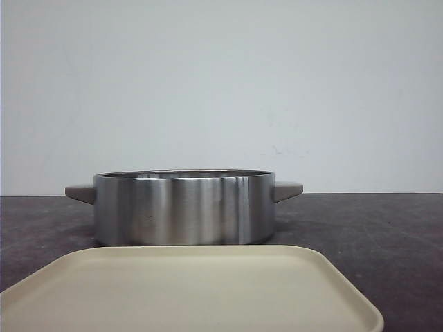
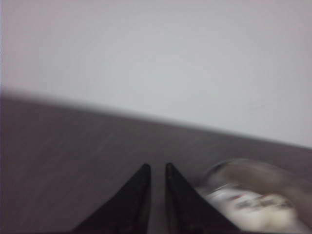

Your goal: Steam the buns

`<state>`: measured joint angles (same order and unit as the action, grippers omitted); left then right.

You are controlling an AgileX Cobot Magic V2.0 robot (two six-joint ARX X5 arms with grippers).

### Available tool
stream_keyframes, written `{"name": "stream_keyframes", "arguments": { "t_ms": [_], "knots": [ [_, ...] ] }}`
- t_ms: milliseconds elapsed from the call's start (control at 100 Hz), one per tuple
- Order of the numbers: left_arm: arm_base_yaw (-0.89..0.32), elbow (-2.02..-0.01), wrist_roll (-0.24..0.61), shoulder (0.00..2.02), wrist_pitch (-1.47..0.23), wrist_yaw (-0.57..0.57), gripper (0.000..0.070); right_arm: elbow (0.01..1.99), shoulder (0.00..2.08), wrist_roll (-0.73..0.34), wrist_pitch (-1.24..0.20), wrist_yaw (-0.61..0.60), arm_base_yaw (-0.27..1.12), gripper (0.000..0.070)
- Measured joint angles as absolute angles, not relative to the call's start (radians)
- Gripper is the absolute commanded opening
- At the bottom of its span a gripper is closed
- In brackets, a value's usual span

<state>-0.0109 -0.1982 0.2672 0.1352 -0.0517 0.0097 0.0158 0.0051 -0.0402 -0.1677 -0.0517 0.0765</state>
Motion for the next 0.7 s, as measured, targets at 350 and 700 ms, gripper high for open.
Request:
{"name": "stream_keyframes", "arguments": {
  "t_ms": [350, 700],
  "knots": [
    [0.006, -0.032, 0.313, 0.004, -0.126, 0.08, 0.001, 0.016, 0.005, -0.04, -0.168, -0.052, 0.076, 0.0006],
    [0.053, -0.032, 0.202, 0.004, -0.183, 0.022, 0.0011, 0.016, 0.005, -0.04, -0.168, -0.052, 0.076, 0.0006]
  ]
}}
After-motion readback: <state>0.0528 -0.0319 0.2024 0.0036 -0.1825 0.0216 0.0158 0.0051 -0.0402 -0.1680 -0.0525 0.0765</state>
